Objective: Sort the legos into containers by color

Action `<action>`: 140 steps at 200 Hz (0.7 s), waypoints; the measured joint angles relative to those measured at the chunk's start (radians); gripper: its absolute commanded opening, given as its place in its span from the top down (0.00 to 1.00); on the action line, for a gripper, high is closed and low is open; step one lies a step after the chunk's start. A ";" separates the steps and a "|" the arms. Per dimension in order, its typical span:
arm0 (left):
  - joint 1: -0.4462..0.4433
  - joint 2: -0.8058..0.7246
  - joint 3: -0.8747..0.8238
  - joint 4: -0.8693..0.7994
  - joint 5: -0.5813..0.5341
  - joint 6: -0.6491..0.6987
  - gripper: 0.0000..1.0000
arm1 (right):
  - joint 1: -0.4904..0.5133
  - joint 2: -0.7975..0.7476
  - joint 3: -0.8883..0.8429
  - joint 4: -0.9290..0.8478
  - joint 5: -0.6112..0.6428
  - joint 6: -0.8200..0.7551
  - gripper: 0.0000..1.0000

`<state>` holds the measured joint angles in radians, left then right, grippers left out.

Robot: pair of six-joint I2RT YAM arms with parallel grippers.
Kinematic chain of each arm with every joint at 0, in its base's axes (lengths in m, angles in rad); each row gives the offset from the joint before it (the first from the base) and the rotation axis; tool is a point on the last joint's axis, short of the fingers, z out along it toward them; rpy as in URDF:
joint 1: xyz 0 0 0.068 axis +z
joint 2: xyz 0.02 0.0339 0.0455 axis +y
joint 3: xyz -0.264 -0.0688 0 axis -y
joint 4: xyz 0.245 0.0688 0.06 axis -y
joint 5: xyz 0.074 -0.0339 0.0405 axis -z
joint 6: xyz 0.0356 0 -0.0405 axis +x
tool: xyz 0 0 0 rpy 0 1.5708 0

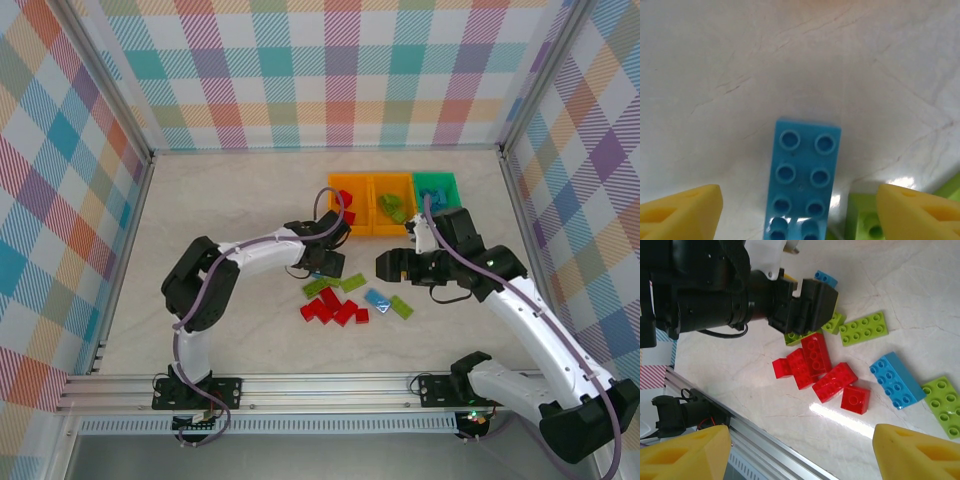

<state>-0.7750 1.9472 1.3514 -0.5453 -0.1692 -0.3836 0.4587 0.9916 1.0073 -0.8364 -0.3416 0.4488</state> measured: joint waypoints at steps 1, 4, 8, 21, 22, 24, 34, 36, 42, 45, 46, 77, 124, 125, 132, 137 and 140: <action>0.000 0.001 0.000 0.001 0.000 -0.002 0.29 | 0.000 0.000 0.000 0.000 0.000 0.000 0.25; 0.002 0.004 0.002 0.003 0.000 0.002 0.31 | 0.000 0.002 0.000 0.000 0.000 0.000 0.25; 0.002 0.009 0.004 0.008 0.000 -0.005 0.33 | 0.000 0.003 0.000 0.000 0.000 0.000 0.25; 0.005 0.022 0.008 0.024 0.000 -0.010 0.40 | 0.000 0.010 0.000 0.000 0.000 -0.001 0.24; 0.005 0.023 0.008 0.026 0.000 -0.014 0.41 | 0.000 0.011 0.000 0.000 0.000 -0.001 0.24; 0.006 0.025 0.008 0.028 0.000 -0.010 0.42 | 0.000 0.012 0.000 0.000 0.000 -0.001 0.24; 0.008 0.036 0.009 0.033 0.000 -0.014 0.48 | 0.000 0.021 0.000 0.000 0.000 -0.001 0.24; 0.010 0.039 0.009 0.034 0.000 -0.019 0.49 | 0.000 0.024 0.000 0.000 0.000 -0.002 0.24; 0.012 0.047 0.010 0.035 0.000 -0.022 0.52 | 0.000 0.029 0.000 0.000 0.000 -0.002 0.24; 0.013 0.050 0.010 0.036 0.000 -0.016 0.54 | 0.000 0.033 0.000 0.000 0.000 -0.003 0.24; 0.013 0.051 0.010 0.036 0.000 -0.016 0.55 | 0.000 0.034 0.000 0.000 0.000 -0.003 0.24; 0.021 0.068 0.019 0.041 -0.007 -0.029 0.79 | 0.000 0.045 0.002 -0.003 -0.001 -0.013 0.23; 0.021 0.037 0.016 0.075 0.063 -0.024 0.83 | 0.000 0.026 0.008 -0.023 0.014 -0.015 0.23; 0.021 0.034 0.016 0.075 0.066 -0.024 0.82 | 0.000 0.025 0.008 -0.023 0.015 -0.015 0.23; 0.016 0.013 0.016 0.081 0.084 -0.023 0.82 | 0.000 0.010 0.008 -0.026 0.024 -0.014 0.23; 0.011 -0.003 0.019 0.083 0.095 -0.021 0.82 | 0.000 -0.004 0.008 -0.029 0.033 -0.013 0.22; 0.010 -0.013 0.021 0.083 0.100 -0.021 0.82 | 0.000 -0.010 0.008 -0.031 0.039 -0.013 0.22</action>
<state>-0.7650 1.9347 1.3720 -0.4622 -0.0696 -0.4042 0.4587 0.9817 1.0157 -0.8677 -0.3031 0.4358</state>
